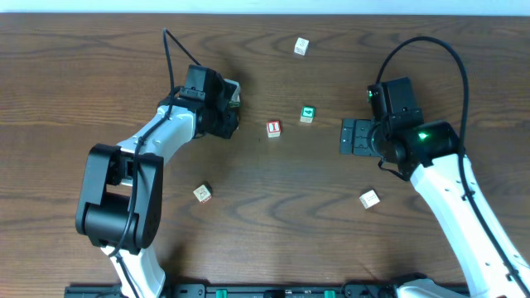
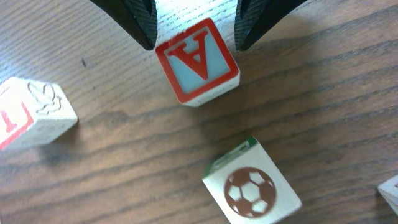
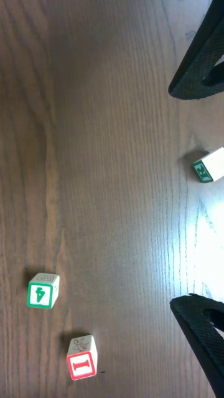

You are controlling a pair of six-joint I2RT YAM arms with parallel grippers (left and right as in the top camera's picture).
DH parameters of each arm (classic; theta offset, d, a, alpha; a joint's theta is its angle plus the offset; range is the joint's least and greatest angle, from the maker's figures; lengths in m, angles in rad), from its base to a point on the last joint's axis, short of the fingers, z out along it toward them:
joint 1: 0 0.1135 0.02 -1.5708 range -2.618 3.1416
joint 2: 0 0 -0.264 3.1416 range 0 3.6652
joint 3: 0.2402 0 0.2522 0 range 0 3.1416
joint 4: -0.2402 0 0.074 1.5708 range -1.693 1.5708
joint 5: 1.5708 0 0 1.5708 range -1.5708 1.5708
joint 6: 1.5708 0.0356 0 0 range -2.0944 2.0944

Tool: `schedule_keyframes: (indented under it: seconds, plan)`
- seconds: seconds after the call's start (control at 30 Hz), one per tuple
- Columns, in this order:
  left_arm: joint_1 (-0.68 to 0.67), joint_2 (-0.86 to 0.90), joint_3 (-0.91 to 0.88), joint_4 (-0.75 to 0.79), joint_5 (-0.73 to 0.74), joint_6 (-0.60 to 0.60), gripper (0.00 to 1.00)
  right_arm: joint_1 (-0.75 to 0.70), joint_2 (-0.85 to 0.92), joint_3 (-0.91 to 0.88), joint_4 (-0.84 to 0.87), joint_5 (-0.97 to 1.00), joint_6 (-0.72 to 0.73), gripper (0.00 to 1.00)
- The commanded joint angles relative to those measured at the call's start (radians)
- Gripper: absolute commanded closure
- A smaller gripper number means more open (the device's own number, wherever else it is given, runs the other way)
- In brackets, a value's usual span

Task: Spell out Ai2
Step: 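Carry the 'A' block with the left gripper toward the 'I' block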

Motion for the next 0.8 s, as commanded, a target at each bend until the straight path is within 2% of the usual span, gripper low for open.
schedule_keyframes:
  seconds: [0.0,0.1,0.2,0.47,0.77]
  plan:
    - [0.001,-0.014,0.002,0.023,0.013,-0.109,0.61,-0.003,0.005,-0.005,-0.003,0.003,0.012,0.01]
    - [-0.011,-0.014,0.002,0.037,-0.037,-0.161,0.6,-0.003,0.005,-0.005,-0.011,0.004,0.011,0.01]
    - [-0.046,-0.014,0.002,0.037,-0.111,-0.163,0.58,-0.003,0.005,-0.005,-0.015,0.004,0.011,0.01]
    - [-0.175,-0.014,0.002,0.051,-0.365,-0.209,0.55,-0.003,0.005,-0.005,-0.023,0.005,0.011,0.01]
    - [-0.175,-0.014,0.002,0.046,-0.401,-0.225,0.56,-0.003,0.005,-0.005,-0.042,0.027,0.011,0.01]
